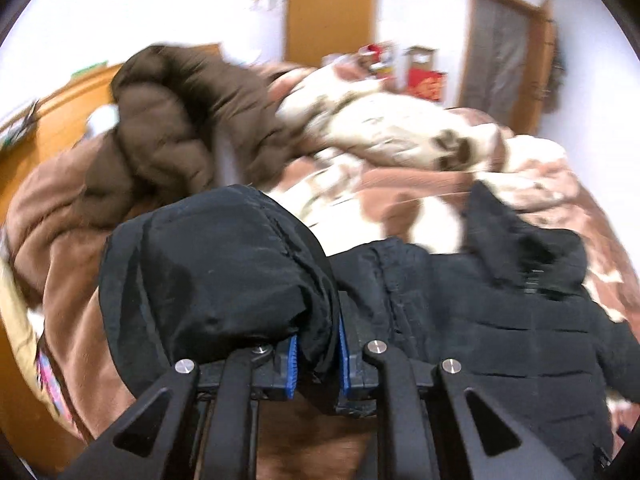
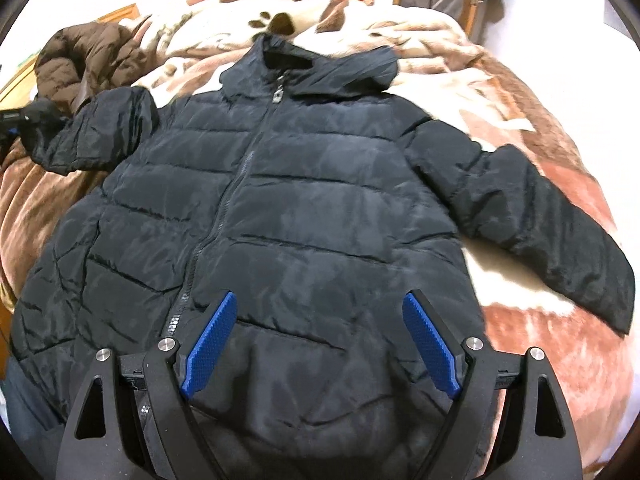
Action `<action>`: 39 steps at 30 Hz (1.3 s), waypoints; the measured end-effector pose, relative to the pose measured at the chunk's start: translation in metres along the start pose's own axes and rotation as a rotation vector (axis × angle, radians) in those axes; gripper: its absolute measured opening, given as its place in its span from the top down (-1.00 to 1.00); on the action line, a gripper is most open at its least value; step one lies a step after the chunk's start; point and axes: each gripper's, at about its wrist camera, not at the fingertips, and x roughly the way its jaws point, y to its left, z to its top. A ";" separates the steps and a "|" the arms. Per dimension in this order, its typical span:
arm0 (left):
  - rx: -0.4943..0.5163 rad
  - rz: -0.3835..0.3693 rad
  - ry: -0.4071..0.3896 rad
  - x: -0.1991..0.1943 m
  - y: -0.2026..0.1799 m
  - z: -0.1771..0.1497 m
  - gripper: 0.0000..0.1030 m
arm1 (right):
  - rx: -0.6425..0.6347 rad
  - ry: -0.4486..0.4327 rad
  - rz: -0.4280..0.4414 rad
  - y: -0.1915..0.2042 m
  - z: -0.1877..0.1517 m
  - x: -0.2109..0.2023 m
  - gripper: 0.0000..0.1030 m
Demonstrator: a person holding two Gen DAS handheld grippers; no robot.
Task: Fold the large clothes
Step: 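Carry the gripped sleeve with the left tool across the jacket body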
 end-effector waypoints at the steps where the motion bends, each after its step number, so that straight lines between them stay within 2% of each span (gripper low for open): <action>1: 0.022 -0.027 -0.011 -0.007 -0.014 0.003 0.69 | 0.009 -0.006 0.001 -0.003 0.000 -0.002 -0.65; 4: 0.093 -0.116 -0.027 -0.020 -0.058 0.007 0.69 | 0.037 -0.022 0.004 -0.014 -0.003 -0.008 -0.65; 8: 0.226 -0.193 -0.030 -0.020 -0.127 0.002 0.69 | 0.103 -0.021 0.020 -0.034 -0.008 -0.008 -0.65; 13: 0.315 -0.311 0.036 0.003 -0.199 -0.023 0.62 | 0.146 -0.014 0.016 -0.054 -0.020 -0.001 -0.65; 16: 0.344 -0.406 0.080 0.015 -0.238 -0.042 0.28 | 0.173 -0.001 0.014 -0.066 -0.027 0.006 -0.65; 17: 0.339 -0.443 0.098 0.018 -0.248 -0.049 -0.01 | 0.184 0.006 0.016 -0.070 -0.029 0.009 -0.65; 18: 0.329 -0.473 0.106 0.015 -0.254 -0.058 -0.21 | 0.193 0.011 0.016 -0.073 -0.031 0.011 -0.65; 22: 0.304 -0.617 0.155 0.009 -0.278 -0.073 -0.45 | 0.221 0.016 0.017 -0.085 -0.036 0.016 -0.65; 27: 0.293 -0.722 0.170 -0.008 -0.286 -0.078 -0.54 | 0.252 0.008 0.025 -0.092 -0.037 0.015 -0.65; 29: 0.269 -0.735 0.166 -0.014 -0.276 -0.074 -0.55 | 0.254 0.003 0.028 -0.093 -0.034 0.013 -0.65; 31: 0.252 -0.709 0.140 -0.015 -0.261 -0.069 -0.55 | 0.253 -0.007 0.035 -0.093 -0.031 0.011 -0.65; 33: 0.234 -0.632 0.110 -0.008 -0.237 -0.063 -0.55 | 0.251 -0.013 0.054 -0.091 -0.024 0.012 -0.65; 36: 0.186 -0.477 0.139 0.026 -0.200 -0.053 -0.53 | 0.257 -0.009 0.116 -0.085 -0.006 0.023 -0.64; 39: 0.126 -0.375 0.163 0.057 -0.164 -0.048 -0.52 | 0.239 0.017 0.156 -0.071 0.014 0.048 -0.37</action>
